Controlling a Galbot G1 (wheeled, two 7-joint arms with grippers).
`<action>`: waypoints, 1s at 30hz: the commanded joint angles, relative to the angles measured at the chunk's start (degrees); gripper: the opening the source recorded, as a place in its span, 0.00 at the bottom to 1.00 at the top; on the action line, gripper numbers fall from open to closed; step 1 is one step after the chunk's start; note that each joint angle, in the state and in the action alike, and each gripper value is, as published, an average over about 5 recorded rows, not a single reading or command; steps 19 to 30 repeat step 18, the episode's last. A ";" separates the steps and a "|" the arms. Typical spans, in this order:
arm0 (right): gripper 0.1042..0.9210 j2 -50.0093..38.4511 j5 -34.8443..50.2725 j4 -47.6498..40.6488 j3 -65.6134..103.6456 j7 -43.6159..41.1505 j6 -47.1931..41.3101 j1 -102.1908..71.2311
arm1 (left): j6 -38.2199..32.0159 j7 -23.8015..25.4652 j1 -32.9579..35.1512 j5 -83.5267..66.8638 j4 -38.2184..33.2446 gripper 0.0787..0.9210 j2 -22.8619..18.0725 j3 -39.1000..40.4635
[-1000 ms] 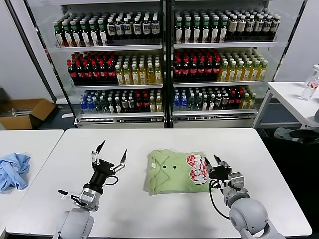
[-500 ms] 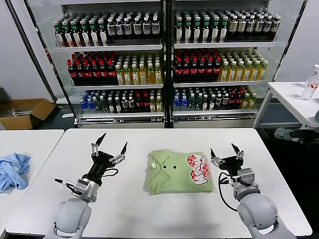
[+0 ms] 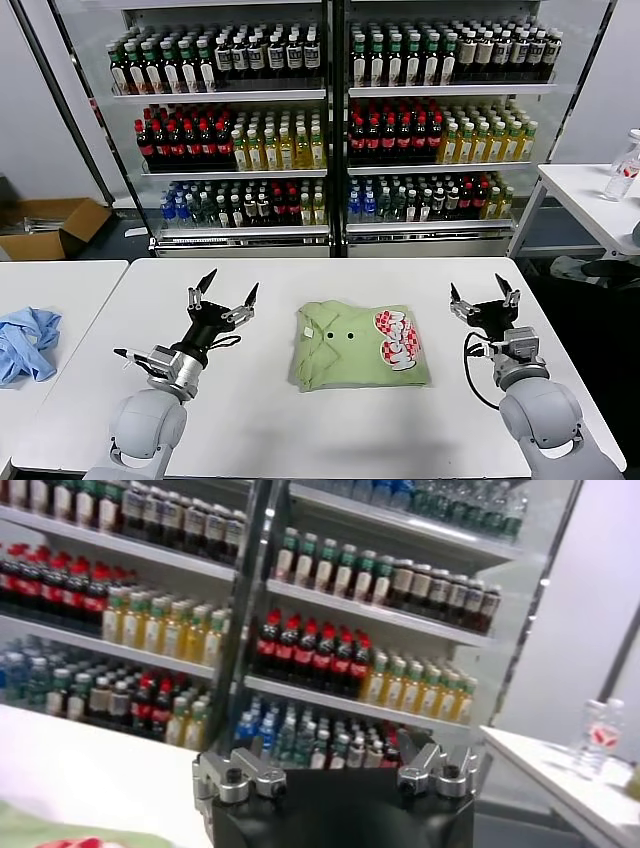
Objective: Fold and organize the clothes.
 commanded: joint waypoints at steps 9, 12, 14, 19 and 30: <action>0.88 0.56 -11.24 -7.19 0.32 -2.30 8.63 2.92 | -1.99 -3.01 1.02 7.36 -0.02 0.88 -0.60 0.34; 0.88 0.95 -12.74 -8.02 -0.23 -2.65 9.49 3.49 | -1.24 -2.79 0.45 7.61 0.89 0.88 -0.62 -0.10; 0.88 0.97 -13.62 -8.57 -0.31 -2.90 9.97 3.55 | -0.18 -2.39 0.09 5.68 1.39 0.88 -0.73 -0.45; 0.88 0.56 -13.70 -9.29 0.02 -3.23 10.31 3.58 | -0.10 -2.04 -0.19 3.34 2.09 0.88 -0.84 -0.85; 0.88 0.56 -13.70 -9.29 0.02 -3.23 10.31 3.58 | -0.10 -2.04 -0.19 3.34 2.09 0.88 -0.84 -0.85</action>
